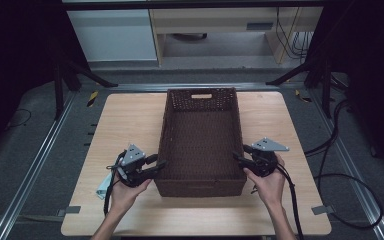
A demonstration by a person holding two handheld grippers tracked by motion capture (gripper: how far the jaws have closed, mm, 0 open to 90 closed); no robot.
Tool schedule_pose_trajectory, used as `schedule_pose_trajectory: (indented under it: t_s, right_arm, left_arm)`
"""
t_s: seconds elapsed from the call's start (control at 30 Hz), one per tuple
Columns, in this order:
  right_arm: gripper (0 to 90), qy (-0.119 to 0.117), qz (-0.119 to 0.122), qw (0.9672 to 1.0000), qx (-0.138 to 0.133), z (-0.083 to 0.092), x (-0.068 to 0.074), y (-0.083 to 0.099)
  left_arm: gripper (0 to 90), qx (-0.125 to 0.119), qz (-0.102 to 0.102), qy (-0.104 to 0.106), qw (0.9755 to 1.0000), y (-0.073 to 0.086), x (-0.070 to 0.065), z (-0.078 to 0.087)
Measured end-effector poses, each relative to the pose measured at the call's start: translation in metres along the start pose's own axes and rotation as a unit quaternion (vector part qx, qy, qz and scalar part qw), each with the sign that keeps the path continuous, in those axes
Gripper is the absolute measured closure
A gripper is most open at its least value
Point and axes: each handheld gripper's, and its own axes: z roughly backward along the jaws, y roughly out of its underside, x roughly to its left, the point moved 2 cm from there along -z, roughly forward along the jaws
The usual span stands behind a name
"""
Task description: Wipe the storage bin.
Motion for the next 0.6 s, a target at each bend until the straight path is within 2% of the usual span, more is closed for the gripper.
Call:
schedule_pose_trajectory:
  t_s: [0.13, 0.33, 0.43, 0.6]
  right_arm:
    - [49.6, 0.004, -0.001, 1.0, 0.001, 0.005, -0.001, 0.0]
    - [59.9, -0.001, 0.006, 0.9999, 0.013, 0.001, 0.0, 0.003]
    - [63.6, -0.004, 0.01, 0.9999, 0.01, -0.001, 0.001, 0.003]
    - [64.6, -0.016, 0.011, 0.9998, 0.006, -0.004, 0.0, 0.003]
  left_arm:
    - [56.0, -0.001, -0.006, 0.004, 1.0, 0.002, -0.005, 0.003]
    - [53.4, -0.002, -0.013, 0.01, 0.9999, 0.0, -0.005, 0.004]
    - [52.4, -0.014, -0.007, 0.006, 0.9999, -0.005, 0.004, 0.003]
    - [51.2, -0.011, -0.003, 0.004, 0.9999, -0.006, 0.012, 0.001]
